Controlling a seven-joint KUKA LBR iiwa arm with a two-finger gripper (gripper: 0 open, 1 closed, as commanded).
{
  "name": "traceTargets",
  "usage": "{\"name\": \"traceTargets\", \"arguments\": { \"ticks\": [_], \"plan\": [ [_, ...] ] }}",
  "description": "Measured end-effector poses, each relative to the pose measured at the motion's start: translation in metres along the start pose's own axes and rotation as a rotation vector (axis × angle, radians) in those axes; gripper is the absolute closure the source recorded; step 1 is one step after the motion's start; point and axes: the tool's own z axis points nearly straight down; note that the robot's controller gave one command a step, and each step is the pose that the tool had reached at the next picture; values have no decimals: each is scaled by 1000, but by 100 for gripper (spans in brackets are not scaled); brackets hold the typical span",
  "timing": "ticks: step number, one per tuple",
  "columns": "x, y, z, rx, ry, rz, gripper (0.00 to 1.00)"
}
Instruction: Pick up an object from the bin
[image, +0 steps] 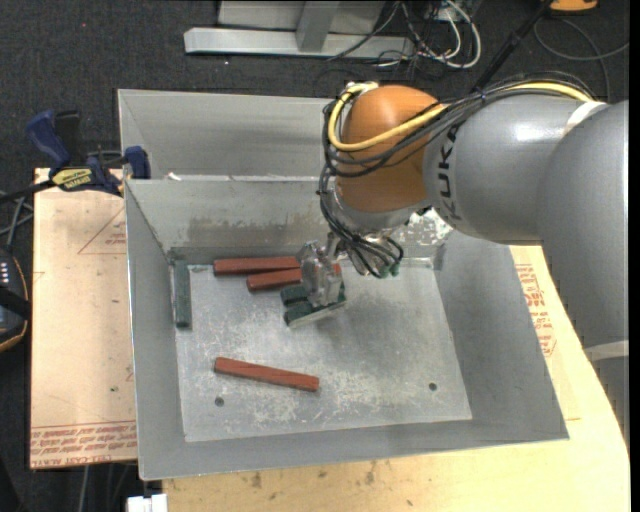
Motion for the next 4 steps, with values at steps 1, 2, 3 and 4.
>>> {"name": "traceTargets", "arguments": {
  "ticks": [1,2,3,4],
  "plan": [
    [-14,13,-20,4,-21,47,100],
    [4,32,49,1,-10,72,0],
    [2,33,45,0,-10,74,100],
    [5,33,51,-1,-5,74,0]
  ]
}}
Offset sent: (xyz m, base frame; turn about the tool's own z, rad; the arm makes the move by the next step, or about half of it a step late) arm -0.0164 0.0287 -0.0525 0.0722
